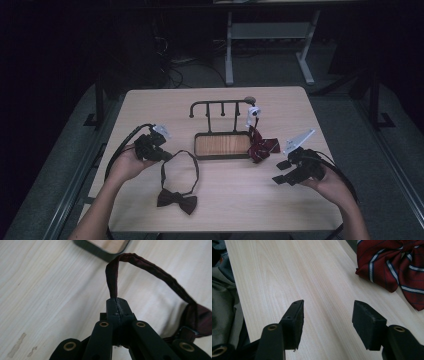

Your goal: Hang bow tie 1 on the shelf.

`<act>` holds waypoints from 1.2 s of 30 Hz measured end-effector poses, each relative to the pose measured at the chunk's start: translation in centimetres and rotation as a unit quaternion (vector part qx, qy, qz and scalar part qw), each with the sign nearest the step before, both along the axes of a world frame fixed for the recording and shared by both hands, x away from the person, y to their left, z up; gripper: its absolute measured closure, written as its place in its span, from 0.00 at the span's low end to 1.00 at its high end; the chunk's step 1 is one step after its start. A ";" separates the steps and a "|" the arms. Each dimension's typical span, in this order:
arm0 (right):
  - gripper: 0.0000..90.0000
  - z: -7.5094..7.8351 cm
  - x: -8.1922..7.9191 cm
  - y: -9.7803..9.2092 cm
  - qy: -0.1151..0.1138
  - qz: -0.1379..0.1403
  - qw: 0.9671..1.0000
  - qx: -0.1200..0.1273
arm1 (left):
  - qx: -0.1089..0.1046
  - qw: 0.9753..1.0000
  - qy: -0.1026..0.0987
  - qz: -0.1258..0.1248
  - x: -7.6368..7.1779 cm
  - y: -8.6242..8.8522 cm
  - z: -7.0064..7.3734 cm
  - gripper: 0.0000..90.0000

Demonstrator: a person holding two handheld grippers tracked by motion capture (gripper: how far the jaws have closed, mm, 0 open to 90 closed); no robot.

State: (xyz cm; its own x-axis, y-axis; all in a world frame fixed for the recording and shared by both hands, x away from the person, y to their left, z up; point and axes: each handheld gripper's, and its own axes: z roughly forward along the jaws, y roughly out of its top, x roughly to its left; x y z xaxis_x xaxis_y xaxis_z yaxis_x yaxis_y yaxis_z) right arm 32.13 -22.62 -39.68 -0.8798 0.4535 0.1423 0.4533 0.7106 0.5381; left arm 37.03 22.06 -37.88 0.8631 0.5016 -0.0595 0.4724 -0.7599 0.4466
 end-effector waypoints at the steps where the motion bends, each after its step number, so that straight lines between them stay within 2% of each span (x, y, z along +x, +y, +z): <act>1: 0.47 0.0 0.0 0.0 -0.001 0.000 1.000 0.001 | -0.004 1.000 0.002 -0.005 -0.1 0.0 0.3 1.00; 3: 0.47 0.1 0.0 -0.1 0.000 0.000 1.000 0.002 | -0.007 1.000 0.006 -0.008 -0.2 0.0 0.6 1.00; 5: 0.47 0.1 0.0 -0.1 0.003 -0.004 1.000 0.006 | -0.019 1.000 0.008 -0.011 -0.3 -0.1 1.0 1.00; 10: 0.47 0.1 0.0 -0.1 0.003 -0.003 1.000 0.006 | -0.009 1.000 -0.005 -0.021 -0.7 -0.4 1.9 1.00; 15: 0.47 0.1 0.1 -0.1 0.003 -0.005 1.000 0.007 | -0.008 0.999 -0.015 -0.032 -1.1 -0.5 2.9 1.00; 19: 0.47 0.2 0.1 -0.1 0.001 -0.005 1.000 0.007 | -0.011 0.999 -0.015 -0.042 -1.4 -0.5 3.7 1.00; 28: 0.47 0.4 0.1 -0.4 0.000 -0.008 1.000 0.011 | -0.044 0.997 -0.002 -0.061 -1.7 -0.4 5.0 1.00; 36: 0.47 0.5 0.1 -0.5 0.000 -0.009 1.000 0.012 | -0.039 0.997 -0.017 -0.069 -2.1 -0.4 6.7 1.00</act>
State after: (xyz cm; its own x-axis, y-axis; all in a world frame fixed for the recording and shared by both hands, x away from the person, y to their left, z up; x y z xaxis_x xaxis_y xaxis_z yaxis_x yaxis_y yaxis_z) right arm 32.21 -23.10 -39.20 -0.8717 0.4654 0.1532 0.4656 0.6894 0.5549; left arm 34.90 21.62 -31.16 0.9258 0.3727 -0.0632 0.3491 -0.7790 0.5209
